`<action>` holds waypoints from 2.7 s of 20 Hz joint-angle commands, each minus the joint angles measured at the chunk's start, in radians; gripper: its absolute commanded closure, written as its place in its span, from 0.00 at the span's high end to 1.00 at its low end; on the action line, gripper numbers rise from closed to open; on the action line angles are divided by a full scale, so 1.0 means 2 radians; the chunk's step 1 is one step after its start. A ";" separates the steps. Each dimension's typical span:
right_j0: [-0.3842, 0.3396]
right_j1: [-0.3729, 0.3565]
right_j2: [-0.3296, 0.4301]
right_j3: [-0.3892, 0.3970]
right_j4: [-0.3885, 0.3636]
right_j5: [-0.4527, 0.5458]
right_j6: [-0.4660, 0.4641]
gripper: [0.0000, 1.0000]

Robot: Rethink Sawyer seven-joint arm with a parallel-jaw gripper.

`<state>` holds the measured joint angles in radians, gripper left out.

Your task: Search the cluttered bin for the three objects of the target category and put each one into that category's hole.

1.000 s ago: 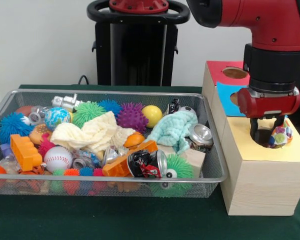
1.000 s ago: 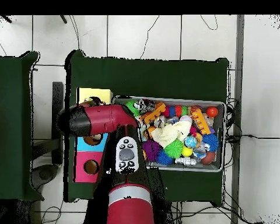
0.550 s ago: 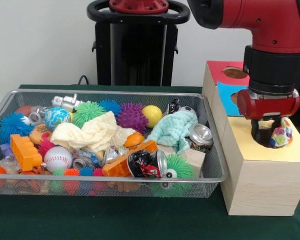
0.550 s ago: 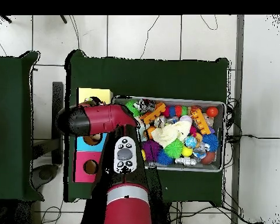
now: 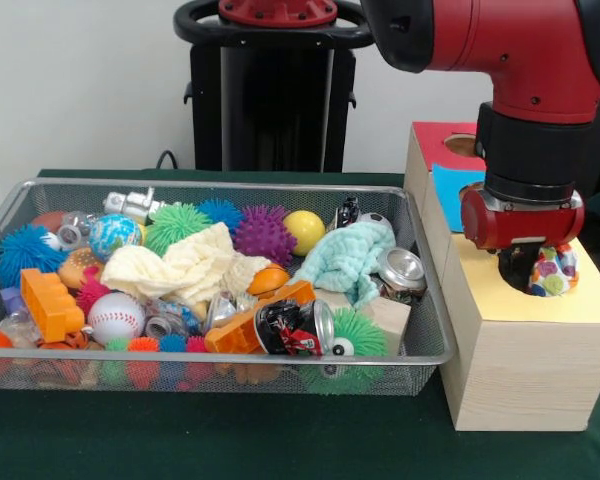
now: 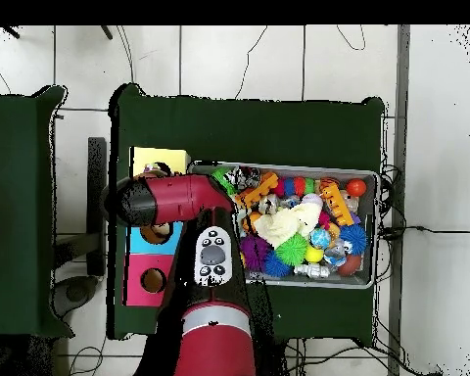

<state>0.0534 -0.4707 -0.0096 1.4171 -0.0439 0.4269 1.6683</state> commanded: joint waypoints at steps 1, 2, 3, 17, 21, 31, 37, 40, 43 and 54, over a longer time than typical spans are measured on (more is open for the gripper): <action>-0.018 0.044 -0.028 0.012 -0.006 0.096 0.064 0.00; -0.017 0.045 -0.029 0.011 -0.006 0.096 0.066 0.00; -0.016 0.046 -0.031 0.007 -0.004 0.099 0.068 0.00; -0.039 -0.034 -0.006 0.047 0.011 0.161 0.037 0.00; -0.032 -0.048 -0.014 0.052 0.011 0.177 0.043 0.00; -0.031 -0.060 -0.015 0.057 0.010 0.191 0.053 0.00; -0.054 -0.059 0.018 0.084 0.019 0.130 0.043 0.00; -0.060 -0.052 0.026 0.089 0.015 0.109 0.041 0.00; -0.051 -0.013 0.009 0.071 -0.009 0.073 0.055 0.00; -0.026 0.021 -0.027 0.055 -0.032 0.057 0.066 0.00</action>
<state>-0.0185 -0.5006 -0.0533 1.4775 -0.0535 0.5590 1.6683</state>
